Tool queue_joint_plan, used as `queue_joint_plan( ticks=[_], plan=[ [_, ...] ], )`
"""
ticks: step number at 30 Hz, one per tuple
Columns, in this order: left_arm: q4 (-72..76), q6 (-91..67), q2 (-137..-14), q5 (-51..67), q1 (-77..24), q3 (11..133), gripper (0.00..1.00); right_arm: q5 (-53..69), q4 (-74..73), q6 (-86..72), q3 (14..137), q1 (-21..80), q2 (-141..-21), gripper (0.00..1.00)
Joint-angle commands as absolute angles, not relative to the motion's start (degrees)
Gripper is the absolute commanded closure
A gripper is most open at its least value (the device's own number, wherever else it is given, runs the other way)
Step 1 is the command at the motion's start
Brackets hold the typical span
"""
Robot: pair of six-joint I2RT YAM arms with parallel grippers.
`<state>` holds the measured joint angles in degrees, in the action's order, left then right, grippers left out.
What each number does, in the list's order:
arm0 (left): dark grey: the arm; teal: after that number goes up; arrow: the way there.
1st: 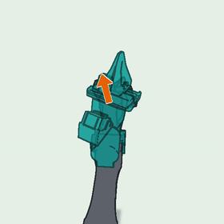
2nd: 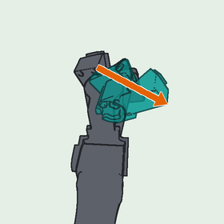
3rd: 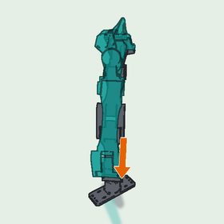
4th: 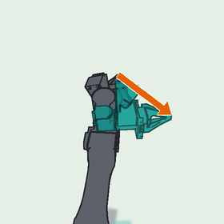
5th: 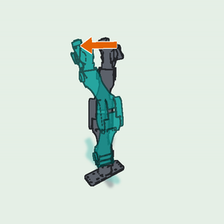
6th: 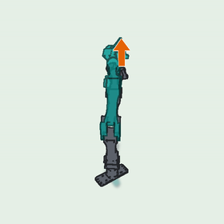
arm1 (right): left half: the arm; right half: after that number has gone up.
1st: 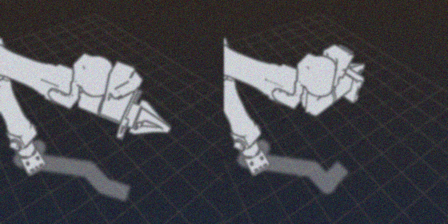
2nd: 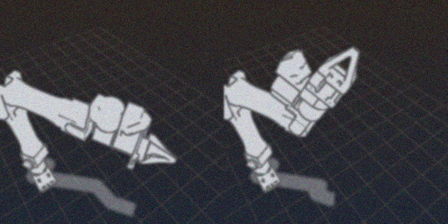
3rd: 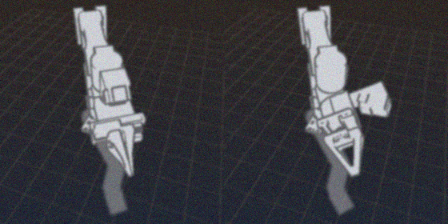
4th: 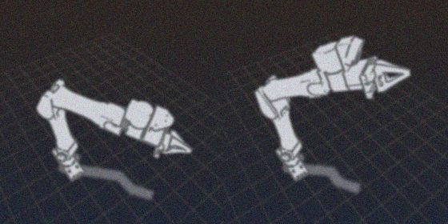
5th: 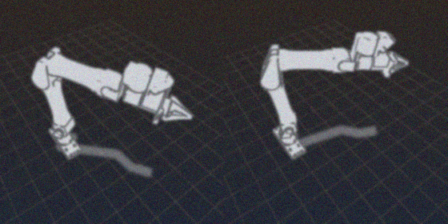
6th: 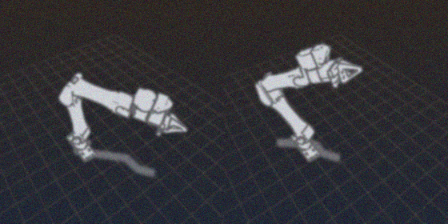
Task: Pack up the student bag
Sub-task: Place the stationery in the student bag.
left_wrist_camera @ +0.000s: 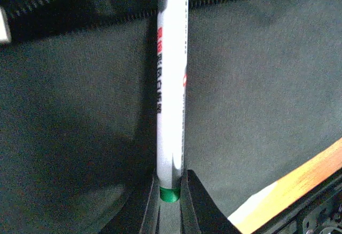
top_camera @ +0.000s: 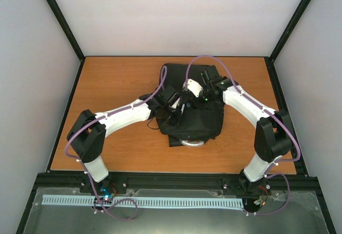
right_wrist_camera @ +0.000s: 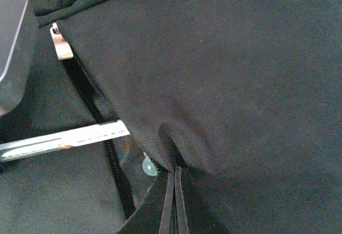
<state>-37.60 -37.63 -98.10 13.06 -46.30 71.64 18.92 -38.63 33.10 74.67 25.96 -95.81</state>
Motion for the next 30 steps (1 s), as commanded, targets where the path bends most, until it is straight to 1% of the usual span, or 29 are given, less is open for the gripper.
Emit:
queue_joint_plan(
  ticks=[1, 5, 15, 19, 20, 22, 24, 26, 30],
  plan=[
    [-32.15, -42.18, -98.97, 9.21, -46.26, 74.46, 0.99, 21.61, -38.41, 32.06, 73.56, 26.21, -94.11, 0.97],
    [-30.47, -44.32, -101.17, 6.29, -45.30, 76.69, 0.99, 21.87, -38.43, 32.03, 73.54, 26.28, -94.12, 0.97],
    [-28.21, -44.84, -106.76, 5.23, -42.92, 83.32, 0.99, 21.99, -38.41, 32.08, 73.37, 26.27, -94.39, 0.97],
    [-28.56, -44.27, -105.93, 5.48, -42.80, 83.43, 0.88, 21.95, -38.45, 32.06, 73.30, 26.24, -94.39, 0.97],
    [-28.76, -44.06, -105.36, 5.80, -42.80, 83.04, 0.83, 21.97, -38.35, 32.14, 73.30, 26.21, -94.39, 0.97],
    [-29.18, -43.87, -103.59, 6.06, -42.80, 81.88, 0.71, 21.97, -38.32, 32.11, 73.30, 26.28, -94.38, 0.97],
    [-29.71, -43.93, -101.42, 6.13, -42.80, 80.28, 0.64, 22.06, -38.32, 32.15, 73.29, 26.27, -94.35, 0.97],
    [-30.11, -44.06, -99.04, 6.57, -42.80, 78.58, 0.62, 22.19, -38.32, 32.17, 73.30, 26.28, -94.26, 0.97],
    [-30.26, -44.53, -96.20, 8.41, -42.88, 74.36, 0.59, 22.80, -38.32, 32.09, 73.30, 26.27, -94.44, 0.97]
  ],
)
